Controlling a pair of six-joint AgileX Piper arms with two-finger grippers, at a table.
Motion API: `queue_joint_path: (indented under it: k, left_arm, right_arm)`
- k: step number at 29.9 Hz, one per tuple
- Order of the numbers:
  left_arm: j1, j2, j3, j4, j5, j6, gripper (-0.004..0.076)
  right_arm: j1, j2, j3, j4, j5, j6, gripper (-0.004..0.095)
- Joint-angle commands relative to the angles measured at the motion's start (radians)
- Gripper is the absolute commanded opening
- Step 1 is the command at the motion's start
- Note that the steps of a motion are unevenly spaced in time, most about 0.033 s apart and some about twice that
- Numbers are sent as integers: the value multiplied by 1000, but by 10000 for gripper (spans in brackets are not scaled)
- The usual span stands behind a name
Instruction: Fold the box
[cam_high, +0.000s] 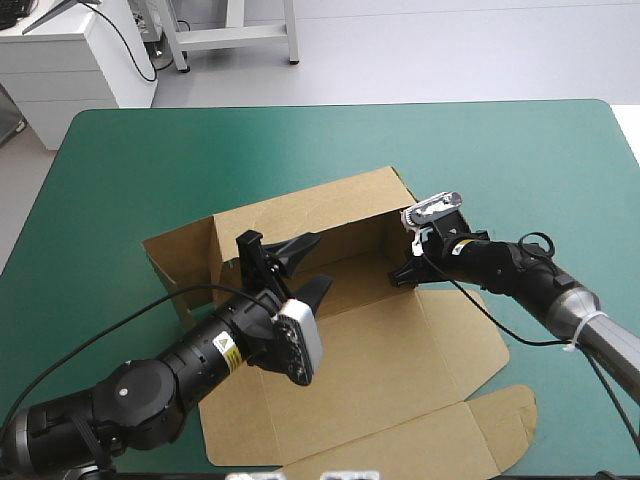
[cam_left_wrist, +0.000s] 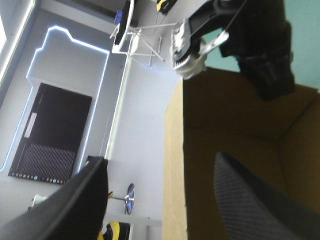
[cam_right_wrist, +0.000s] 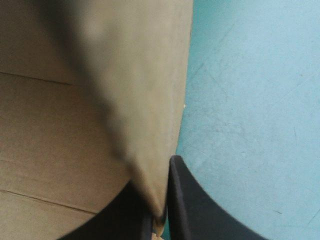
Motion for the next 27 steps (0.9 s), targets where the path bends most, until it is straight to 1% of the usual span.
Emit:
queue_joint_path:
  k: [1,4,6,7,9,11,12,14,15,17,21,24,27]
  left_arm:
    - [-82,-21,-41,9,20,-6,423]
    - [-120,-9,-93,-126,20,3,380]
    - [-120,7,-159,-275,32,92,380]
    - [-119,19,-202,-373,63,172,381]
    - [-119,56,-307,-573,185,356,381]
    - [-119,105,-417,-722,345,487,381]
    - [-119,130,-475,-777,422,527,381]
    - [-119,170,-573,-845,532,593,393]
    - [-119,190,-621,-860,578,605,402]
    - [-117,218,-706,-859,634,605,408]
    - [-47,243,-816,-874,666,590,408]
    - [86,248,-875,-934,676,576,408]
    - [262,248,-896,-1023,685,574,407]
  right_arm:
    - [-5,-31,-37,-4,-59,24,0]
    - [-5,-31,-37,-4,-54,26,0]
    - [-5,-31,-37,-4,-54,31,-1]
    - [-5,-31,-37,-4,-52,31,0]
    - [-5,-31,-37,-4,-52,31,0]
    - [-5,-31,-37,-4,-52,31,0]
    - [-5,-31,-37,-6,-52,31,0]
    - [-5,-31,-37,-8,-52,31,0]
    - [-5,-31,-37,-8,-52,31,0]
    - [-5,-31,-37,-8,-52,31,0]
    - [-5,-31,-37,-8,-51,31,-1]
    - [-5,-31,-37,-11,-44,31,0]
    - [-5,-31,-37,-11,-44,31,0]
